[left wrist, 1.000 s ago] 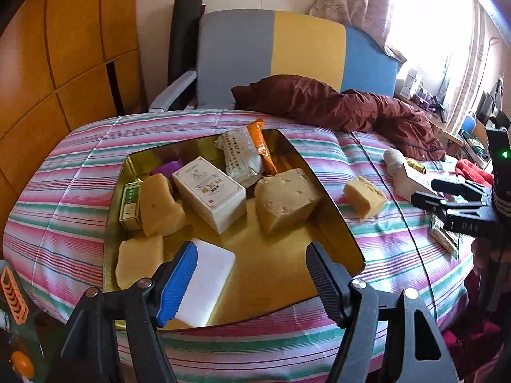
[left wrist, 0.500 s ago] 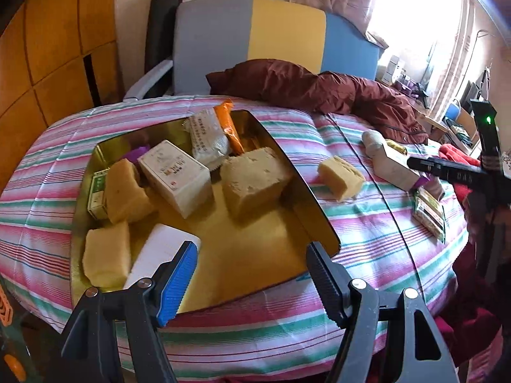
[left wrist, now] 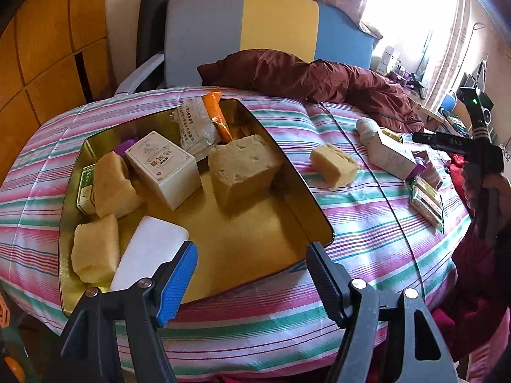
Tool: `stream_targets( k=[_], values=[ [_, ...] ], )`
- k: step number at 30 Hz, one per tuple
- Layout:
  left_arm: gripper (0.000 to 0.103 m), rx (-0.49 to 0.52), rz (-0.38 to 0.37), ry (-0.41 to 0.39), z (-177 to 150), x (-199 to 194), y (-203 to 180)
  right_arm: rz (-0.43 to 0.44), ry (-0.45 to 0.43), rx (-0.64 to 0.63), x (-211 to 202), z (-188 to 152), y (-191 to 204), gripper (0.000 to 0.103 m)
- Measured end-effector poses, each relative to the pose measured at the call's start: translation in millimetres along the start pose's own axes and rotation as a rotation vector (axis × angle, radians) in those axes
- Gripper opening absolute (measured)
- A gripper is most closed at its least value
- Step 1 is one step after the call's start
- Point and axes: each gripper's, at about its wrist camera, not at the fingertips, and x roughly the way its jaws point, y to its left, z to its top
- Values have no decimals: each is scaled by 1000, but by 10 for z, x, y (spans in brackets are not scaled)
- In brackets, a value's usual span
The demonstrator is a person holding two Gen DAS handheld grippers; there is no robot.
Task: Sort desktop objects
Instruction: 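Move both grippers away from the tray toward the white printed box, then grasp the white printed box with the right gripper while the left grasps a yellow sponge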
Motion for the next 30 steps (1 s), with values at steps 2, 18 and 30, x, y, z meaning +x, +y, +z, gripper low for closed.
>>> stream_targets(
  k=[2, 18, 30],
  values=[
    [72, 5, -13, 5, 7, 9, -12, 29, -8, -7, 22, 34, -37, 94],
    [72, 130, -160, 30, 72, 67, -443, -51, 64, -283, 635, 113, 68, 103],
    [72, 152, -198, 72, 129, 183, -620, 143, 176, -313, 664, 76, 220, 92]
  ],
)
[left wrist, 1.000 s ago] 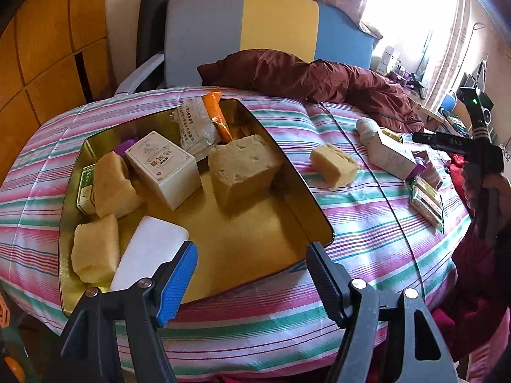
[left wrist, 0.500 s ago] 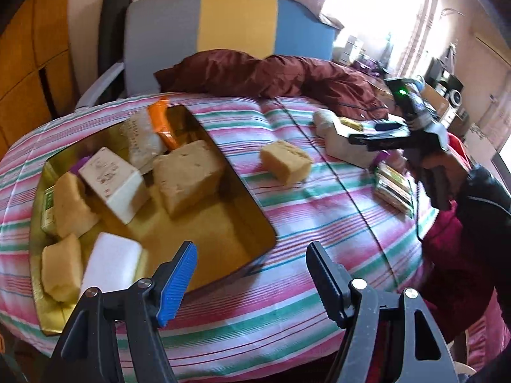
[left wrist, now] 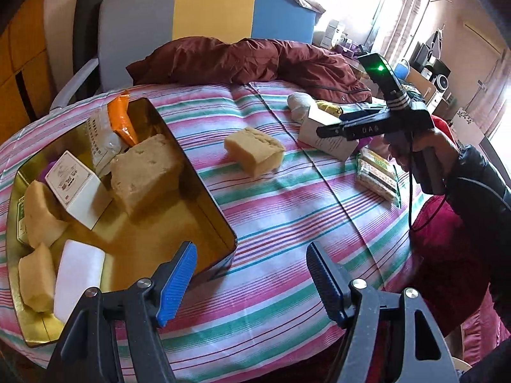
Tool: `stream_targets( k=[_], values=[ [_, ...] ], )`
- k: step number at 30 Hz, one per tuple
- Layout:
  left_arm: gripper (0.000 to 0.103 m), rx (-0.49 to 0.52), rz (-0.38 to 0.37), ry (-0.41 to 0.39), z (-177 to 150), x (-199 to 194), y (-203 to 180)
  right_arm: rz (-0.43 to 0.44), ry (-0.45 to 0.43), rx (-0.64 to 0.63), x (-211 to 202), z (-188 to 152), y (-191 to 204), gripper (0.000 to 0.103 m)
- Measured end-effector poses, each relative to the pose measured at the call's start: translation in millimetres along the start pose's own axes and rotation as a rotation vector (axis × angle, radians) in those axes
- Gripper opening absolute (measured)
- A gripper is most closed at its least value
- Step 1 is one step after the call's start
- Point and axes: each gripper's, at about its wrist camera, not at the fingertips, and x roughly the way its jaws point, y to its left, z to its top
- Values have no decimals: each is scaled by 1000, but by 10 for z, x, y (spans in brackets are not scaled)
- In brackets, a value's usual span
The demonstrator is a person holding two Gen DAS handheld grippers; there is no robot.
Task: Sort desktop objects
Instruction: 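Grasp the white printed box with the right gripper while the left grasps a yellow sponge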
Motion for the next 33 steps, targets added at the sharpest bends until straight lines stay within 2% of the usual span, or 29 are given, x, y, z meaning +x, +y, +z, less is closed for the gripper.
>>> stream_targets(
  k=[1, 3, 7, 8, 9, 15, 23, 26, 28, 33],
  values=[
    [72, 0, -4, -1, 21, 0, -7, 0, 6, -9, 4, -5, 29, 91],
    [72, 1, -9, -9, 96, -8, -32, 0, 26, -27, 24, -22, 84, 79],
    [72, -2, -33, -27, 296, 11, -113, -34, 54, -42, 87, -43, 148, 68],
    [72, -5, -35, -29, 361, 34, -136, -45, 60, -45, 99, -40, 148, 59],
    [72, -9, -24, -27, 421, 68, -154, -55, 67, -45, 110, -42, 151, 56],
    [72, -44, -9, 28, 683, 370, -196, -73, 79, -53, 110, -55, 166, 53],
    [72, -217, -62, 133, 1057, 891, -31, -52, 118, -29, 166, -83, 156, 53],
    [72, -247, -25, 154, 1162, 1073, -2, -49, 137, -30, 204, -99, 167, 52],
    [72, -273, -34, 166, 1202, 1157, 18, -54, 136, -38, 199, -101, 191, 52],
    [72, -288, 15, 192, 1293, 1348, 27, -58, 137, -51, 196, -120, 211, 52]
  ],
)
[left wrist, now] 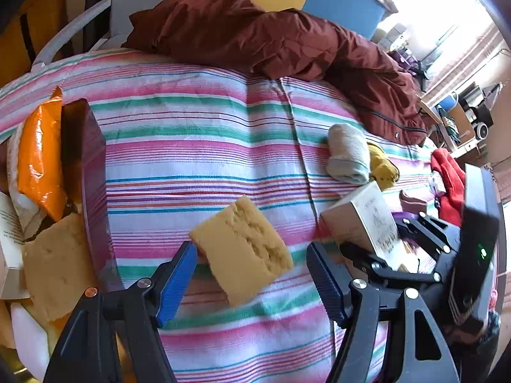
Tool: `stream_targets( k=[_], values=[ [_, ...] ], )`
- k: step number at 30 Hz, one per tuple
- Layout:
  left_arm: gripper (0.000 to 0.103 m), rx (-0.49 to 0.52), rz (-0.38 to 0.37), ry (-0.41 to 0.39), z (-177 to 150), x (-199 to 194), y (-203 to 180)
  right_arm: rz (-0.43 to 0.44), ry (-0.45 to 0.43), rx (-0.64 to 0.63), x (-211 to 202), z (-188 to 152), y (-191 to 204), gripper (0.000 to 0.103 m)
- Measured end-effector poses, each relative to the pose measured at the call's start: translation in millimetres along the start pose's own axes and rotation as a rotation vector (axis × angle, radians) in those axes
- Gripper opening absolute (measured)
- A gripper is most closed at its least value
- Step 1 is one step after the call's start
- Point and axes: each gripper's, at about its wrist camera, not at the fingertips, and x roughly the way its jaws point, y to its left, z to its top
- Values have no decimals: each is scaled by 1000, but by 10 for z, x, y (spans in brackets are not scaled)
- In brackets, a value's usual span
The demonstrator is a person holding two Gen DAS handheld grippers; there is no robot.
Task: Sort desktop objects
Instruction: 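Grasp the white printed box with the right gripper while the left grasps a yellow sponge, then carry the sponge and white box to the gold tray and release both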
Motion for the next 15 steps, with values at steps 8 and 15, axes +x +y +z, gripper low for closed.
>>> stream_targets(
  k=[8, 15],
  values=[
    [74, -23, 71, 34, 107, 253, -45, -2, -8, 16, 16, 23, -13, 52],
    [74, -7, 129, 48, 95, 392, -49, -8, -7, 8, 27, 25, -18, 52]
  ],
)
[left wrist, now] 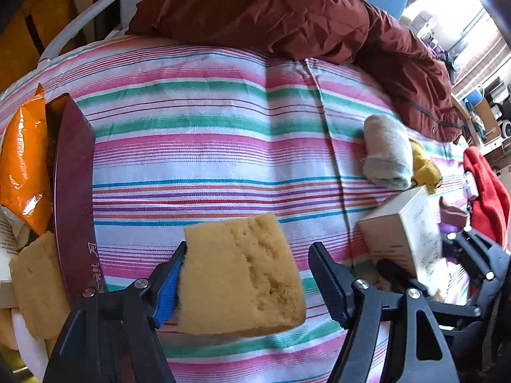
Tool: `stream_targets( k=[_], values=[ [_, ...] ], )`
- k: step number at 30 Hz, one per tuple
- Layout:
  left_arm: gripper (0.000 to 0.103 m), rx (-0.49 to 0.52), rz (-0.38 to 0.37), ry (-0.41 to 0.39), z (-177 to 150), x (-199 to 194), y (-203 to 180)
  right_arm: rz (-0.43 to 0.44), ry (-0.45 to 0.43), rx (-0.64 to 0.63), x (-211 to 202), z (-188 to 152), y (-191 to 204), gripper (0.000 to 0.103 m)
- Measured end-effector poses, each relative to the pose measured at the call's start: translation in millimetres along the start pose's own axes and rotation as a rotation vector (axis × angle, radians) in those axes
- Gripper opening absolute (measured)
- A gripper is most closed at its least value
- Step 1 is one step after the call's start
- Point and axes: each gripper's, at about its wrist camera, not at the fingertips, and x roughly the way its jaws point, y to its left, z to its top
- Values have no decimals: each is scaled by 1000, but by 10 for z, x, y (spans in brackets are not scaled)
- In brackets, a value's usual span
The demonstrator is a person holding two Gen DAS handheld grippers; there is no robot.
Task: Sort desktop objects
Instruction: 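Carry the sponge and white box to the gold tray and release both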
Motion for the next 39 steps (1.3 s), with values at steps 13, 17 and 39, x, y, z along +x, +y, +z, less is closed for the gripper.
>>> stream_targets(
  k=[13, 17, 39],
  values=[
    [55, 143, -71, -146, -320, -412, -93, -29, -100, -1, -188, 15, 18, 51],
    [55, 150, -104, -203, -459, -721, -67, -18, -128, 4, -254, -12, 48, 51],
    [56, -201, 65, -447, -1192, -1944, 2238, 108, -266, 0, -897, 189, 964, 51]
  ],
)
